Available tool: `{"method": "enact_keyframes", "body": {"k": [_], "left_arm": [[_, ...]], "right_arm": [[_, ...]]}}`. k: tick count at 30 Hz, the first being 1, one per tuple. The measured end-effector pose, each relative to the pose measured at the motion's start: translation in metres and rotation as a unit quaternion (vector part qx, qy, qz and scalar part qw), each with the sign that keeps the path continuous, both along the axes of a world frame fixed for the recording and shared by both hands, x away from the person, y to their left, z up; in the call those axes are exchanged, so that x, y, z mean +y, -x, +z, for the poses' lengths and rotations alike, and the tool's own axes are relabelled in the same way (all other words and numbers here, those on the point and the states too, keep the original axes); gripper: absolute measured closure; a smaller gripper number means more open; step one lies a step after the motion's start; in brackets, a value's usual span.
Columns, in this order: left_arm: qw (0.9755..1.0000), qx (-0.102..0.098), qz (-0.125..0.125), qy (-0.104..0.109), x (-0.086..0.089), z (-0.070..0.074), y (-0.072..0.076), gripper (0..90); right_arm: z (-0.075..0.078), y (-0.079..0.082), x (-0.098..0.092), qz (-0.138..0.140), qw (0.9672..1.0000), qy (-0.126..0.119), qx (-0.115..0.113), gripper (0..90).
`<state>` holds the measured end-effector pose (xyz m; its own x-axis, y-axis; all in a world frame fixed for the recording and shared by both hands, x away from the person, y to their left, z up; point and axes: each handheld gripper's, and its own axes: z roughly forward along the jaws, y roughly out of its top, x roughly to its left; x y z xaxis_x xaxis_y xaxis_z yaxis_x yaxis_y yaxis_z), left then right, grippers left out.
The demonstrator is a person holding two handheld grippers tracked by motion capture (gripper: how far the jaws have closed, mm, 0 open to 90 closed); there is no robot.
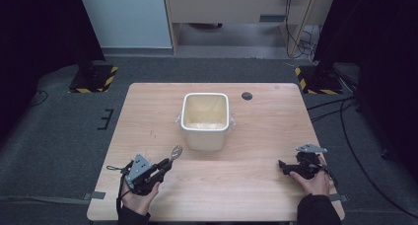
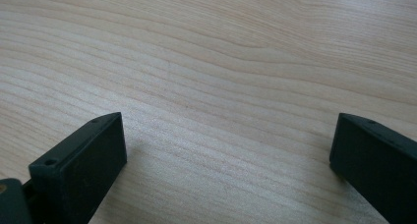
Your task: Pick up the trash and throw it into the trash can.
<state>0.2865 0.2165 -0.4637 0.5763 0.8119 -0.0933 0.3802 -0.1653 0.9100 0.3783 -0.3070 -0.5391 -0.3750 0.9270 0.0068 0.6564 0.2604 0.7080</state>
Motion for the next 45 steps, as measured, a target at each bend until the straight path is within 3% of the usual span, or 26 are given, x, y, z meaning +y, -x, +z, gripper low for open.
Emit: {"method": "enact_keyframes", "body": {"k": [12,20,32,45], "left_arm": [[0.9987,-0.047,0.000,0.021,0.000,0.032,-0.001,79.3],[0.9968,-0.072,-0.001,0.035,-0.003,0.051,-0.010,79.3],[0.9946,-0.096,-0.008,0.038,-0.023,0.072,-0.029,79.3],[0.9934,-0.105,-0.005,0.045,-0.044,0.085,-0.052,79.3]], "right_arm": [[0.000,0.000,0.000,0.000,1.0000,0.000,0.000,0.8],[0.000,0.000,0.000,0.000,1.0000,0.000,0.000,0.8],[0.000,0.000,0.000,0.000,1.0000,0.000,0.000,0.8],[0.000,0.000,0.000,0.000,1.0000,0.000,0.000,0.8]]}}
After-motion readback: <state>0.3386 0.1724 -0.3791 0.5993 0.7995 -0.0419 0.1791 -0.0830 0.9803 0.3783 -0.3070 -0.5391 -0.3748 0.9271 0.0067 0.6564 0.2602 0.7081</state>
